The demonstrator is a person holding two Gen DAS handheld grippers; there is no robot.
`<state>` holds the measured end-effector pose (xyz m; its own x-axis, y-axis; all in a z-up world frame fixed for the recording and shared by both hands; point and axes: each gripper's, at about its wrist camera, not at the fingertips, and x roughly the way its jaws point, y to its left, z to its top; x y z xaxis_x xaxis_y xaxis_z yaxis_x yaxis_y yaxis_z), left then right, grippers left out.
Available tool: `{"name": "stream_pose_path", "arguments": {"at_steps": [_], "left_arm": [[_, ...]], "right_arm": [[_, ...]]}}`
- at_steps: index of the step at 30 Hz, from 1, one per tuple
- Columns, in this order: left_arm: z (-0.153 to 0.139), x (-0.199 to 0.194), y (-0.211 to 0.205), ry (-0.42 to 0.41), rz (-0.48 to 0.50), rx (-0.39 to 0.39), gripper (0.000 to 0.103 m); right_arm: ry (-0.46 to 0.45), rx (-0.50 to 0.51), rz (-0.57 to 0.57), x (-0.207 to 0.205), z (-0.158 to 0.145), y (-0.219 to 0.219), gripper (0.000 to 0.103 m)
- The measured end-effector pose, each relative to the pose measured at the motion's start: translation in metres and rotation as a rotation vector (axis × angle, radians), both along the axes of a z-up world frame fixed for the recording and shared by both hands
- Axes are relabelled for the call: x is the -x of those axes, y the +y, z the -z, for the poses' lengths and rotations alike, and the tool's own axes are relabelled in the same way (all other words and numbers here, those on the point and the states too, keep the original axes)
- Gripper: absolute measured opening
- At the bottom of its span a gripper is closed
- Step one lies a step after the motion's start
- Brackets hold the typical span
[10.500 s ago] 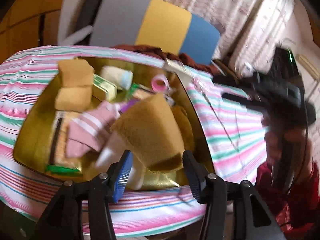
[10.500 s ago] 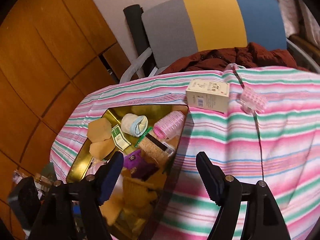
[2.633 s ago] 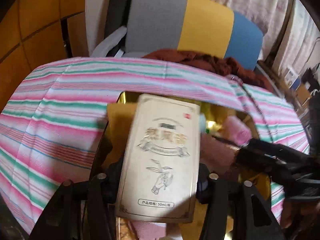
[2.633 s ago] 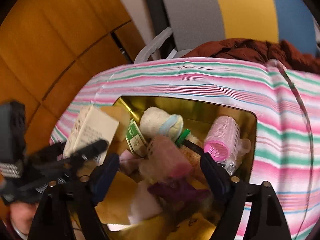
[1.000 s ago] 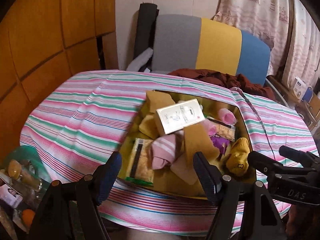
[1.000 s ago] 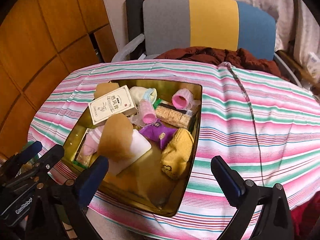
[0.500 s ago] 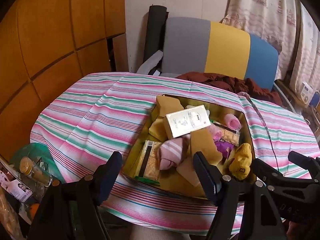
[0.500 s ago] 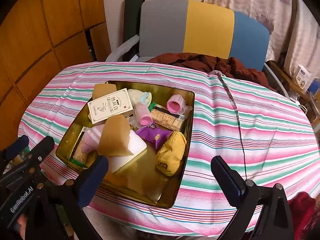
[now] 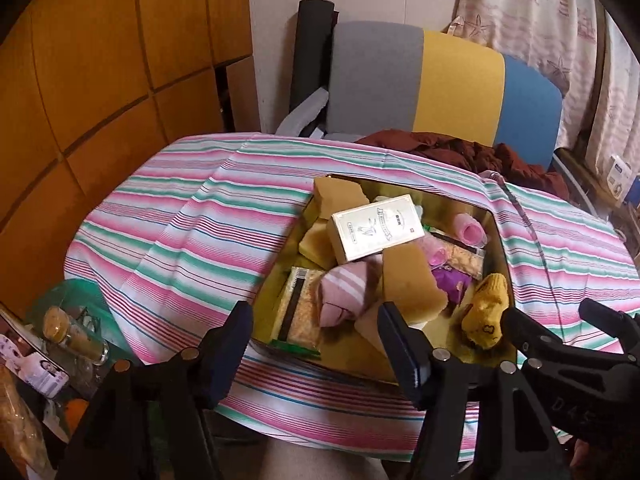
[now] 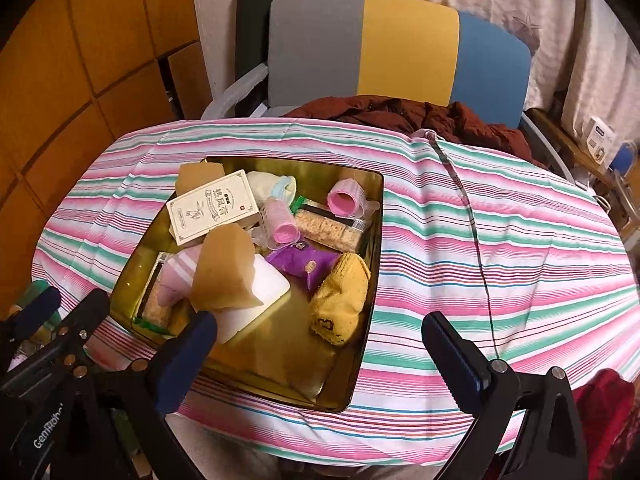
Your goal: Organize objects
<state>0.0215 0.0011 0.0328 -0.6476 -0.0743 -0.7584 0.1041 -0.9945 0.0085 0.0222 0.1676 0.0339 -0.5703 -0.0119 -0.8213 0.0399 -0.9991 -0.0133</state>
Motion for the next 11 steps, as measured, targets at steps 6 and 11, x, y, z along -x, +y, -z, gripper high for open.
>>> {"name": "stream_pose_path", "arguments": {"at_steps": [6, 11], "left_arm": [[0.0016, -0.0004, -0.0016, -0.001, -0.01, -0.003, 0.057], [0.0064, 0.0018, -0.0012, -0.011, -0.019, 0.007, 0.056]], "right_arm": [[-0.015, 0.005, 0.004, 0.002, 0.0043, 0.0022, 0.103], [-0.018, 0.007, 0.008, 0.0022, 0.0057, 0.0044, 0.103]]}}
